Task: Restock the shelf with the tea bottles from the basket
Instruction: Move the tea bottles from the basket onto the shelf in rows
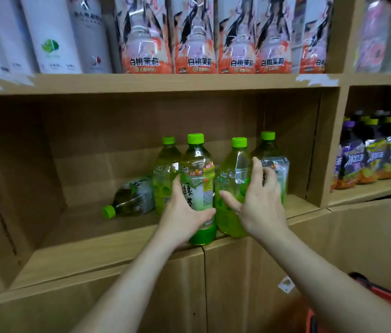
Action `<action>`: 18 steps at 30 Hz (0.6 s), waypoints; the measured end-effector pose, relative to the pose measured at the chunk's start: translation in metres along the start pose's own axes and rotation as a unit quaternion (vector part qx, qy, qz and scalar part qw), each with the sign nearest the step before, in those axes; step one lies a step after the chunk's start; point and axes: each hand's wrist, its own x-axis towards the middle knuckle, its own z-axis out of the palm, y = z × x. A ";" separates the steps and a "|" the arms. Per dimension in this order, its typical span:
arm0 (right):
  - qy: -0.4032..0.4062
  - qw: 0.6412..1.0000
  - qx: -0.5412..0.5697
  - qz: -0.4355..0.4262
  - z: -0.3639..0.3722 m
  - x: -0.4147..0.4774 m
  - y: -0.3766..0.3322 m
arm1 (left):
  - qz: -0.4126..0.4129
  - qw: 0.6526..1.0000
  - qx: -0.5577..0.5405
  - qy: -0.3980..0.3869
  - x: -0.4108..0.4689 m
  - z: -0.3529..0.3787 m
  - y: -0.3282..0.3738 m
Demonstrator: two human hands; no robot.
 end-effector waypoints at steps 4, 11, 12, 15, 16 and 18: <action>-0.025 0.998 -0.062 -0.007 -0.014 -0.012 0.001 | 0.016 0.999 0.016 0.037 -0.003 0.005 -0.015; -0.048 0.968 -0.099 -0.225 -0.047 -0.038 0.003 | 0.042 0.981 0.121 0.143 -0.003 0.014 -0.021; -0.072 0.964 -0.099 -0.235 -0.051 -0.039 0.002 | 0.040 0.979 0.124 0.155 -0.003 0.018 -0.021; -0.102 0.966 -0.044 -0.233 -0.058 -0.041 -0.001 | 0.046 0.972 0.151 0.173 -0.004 0.028 -0.014; -0.105 0.971 -0.003 -0.216 -0.058 -0.044 -0.004 | 0.046 0.971 0.160 0.169 -0.004 0.030 -0.012; -0.119 0.973 0.093 -0.174 -0.053 -0.049 -0.013 | 0.030 0.973 0.167 0.158 -0.007 0.031 -0.007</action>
